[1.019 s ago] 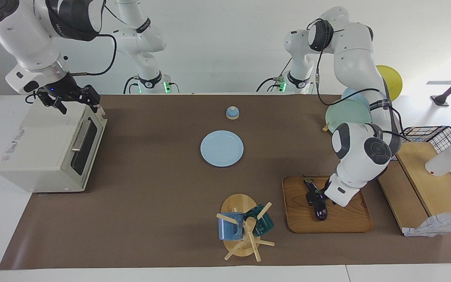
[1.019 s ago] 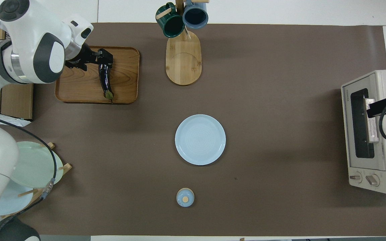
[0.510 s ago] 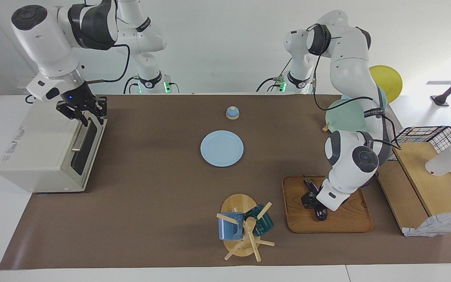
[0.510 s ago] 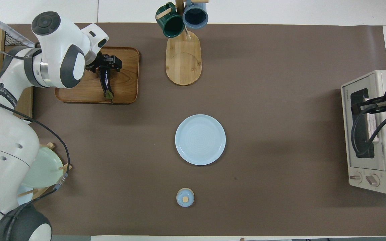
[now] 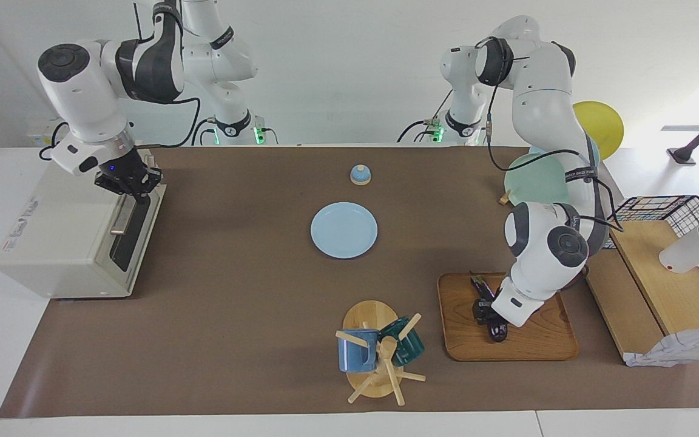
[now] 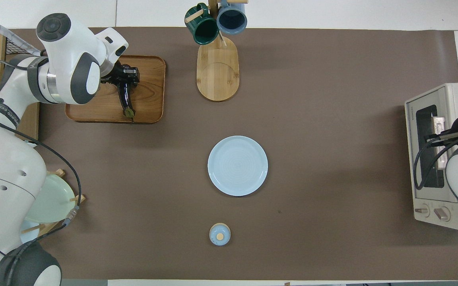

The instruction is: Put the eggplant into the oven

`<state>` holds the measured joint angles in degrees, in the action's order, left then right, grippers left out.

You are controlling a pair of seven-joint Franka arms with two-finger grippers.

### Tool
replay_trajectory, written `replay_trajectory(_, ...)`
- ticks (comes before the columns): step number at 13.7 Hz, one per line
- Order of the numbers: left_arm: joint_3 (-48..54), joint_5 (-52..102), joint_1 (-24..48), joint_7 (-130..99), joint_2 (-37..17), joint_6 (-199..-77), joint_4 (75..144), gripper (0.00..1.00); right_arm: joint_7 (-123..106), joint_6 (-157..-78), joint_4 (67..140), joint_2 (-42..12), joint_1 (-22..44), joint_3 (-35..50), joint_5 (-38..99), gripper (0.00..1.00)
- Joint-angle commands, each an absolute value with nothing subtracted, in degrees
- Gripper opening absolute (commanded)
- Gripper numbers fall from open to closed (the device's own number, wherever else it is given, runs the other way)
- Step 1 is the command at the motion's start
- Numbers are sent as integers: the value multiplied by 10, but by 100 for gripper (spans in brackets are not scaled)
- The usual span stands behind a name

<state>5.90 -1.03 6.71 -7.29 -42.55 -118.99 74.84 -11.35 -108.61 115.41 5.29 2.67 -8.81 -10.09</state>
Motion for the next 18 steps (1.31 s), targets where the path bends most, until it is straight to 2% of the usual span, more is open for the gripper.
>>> replay_trajectory(1,59,-14,69,-68,-405,-1142,738,0,-100,-1092,1174,61,24,-84,-140,0)
replay_trajectory(7,60,51,80,-160,-258,-1062,787,0,-118,-1098,1197,61,11,-84,-177,0)
replay_trajectory(10,60,53,154,-277,-210,-1058,843,0,-134,-1101,1200,60,2,-84,-192,0)
replay_trajectory(12,62,54,185,-282,-194,-1063,876,0,-133,-1148,1229,60,0,-84,-186,0)
replay_trajectory(15,62,74,249,-298,-143,-1150,996,0,-125,-1217,1260,46,9,-84,-160,0)
replay_trajectory(18,62,75,304,-327,-113,-1278,1109,0,-86,-1238,1260,28,40,-83,-152,0)
